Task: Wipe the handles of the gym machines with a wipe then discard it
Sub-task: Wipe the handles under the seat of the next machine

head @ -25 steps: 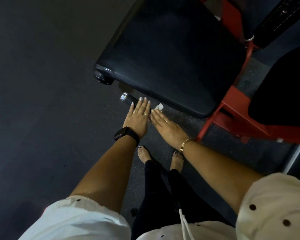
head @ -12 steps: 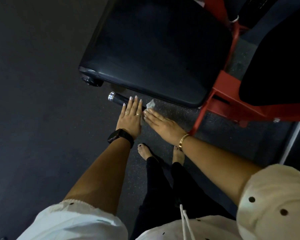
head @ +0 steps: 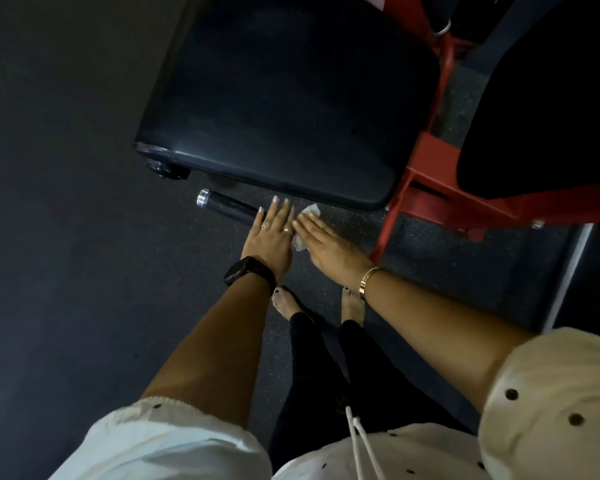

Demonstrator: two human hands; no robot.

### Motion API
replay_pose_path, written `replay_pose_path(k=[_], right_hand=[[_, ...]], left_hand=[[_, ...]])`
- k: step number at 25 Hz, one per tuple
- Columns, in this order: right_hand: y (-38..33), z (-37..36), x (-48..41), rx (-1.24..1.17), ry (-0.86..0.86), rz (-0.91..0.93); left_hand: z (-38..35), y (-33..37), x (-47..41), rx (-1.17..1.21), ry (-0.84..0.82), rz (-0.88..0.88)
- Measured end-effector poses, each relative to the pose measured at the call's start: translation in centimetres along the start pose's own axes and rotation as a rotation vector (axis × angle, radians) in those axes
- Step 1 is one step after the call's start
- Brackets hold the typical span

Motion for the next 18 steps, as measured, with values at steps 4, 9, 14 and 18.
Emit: replay_pose_path(k=[4,9,14,18], right_hand=[[3.4,-1.3,4.1,-0.004,-0.079,-0.161],[3.0,0.1,2.3,-0.293,0.253,-0.316],[0.2,-1.1,2.6,-0.297,0.465,-0.102],[4.4,-3.1,6.4,-0.362,0.518,-0.359]], left_hand=[[-0.1,-0.3,0.2,-0.013,-0.015,-0.045],[0.0,0.6,0.0,-0.006,-0.006,-0.010],[-1.0,0.8,-0.1,-0.040,0.055,0.023],[-1.0,1.7,0.6,-0.015,0.125,0.030]])
Point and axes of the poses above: each hand's wrist, its own x-axis away from the middle knuckle, its own z-axis out of the back of the hand, y = z × x, the point moved 5 cm from there along -x, towards the middle knuckle, and after that the axes turned 6 degrees about -x, right-handed, at the moved point
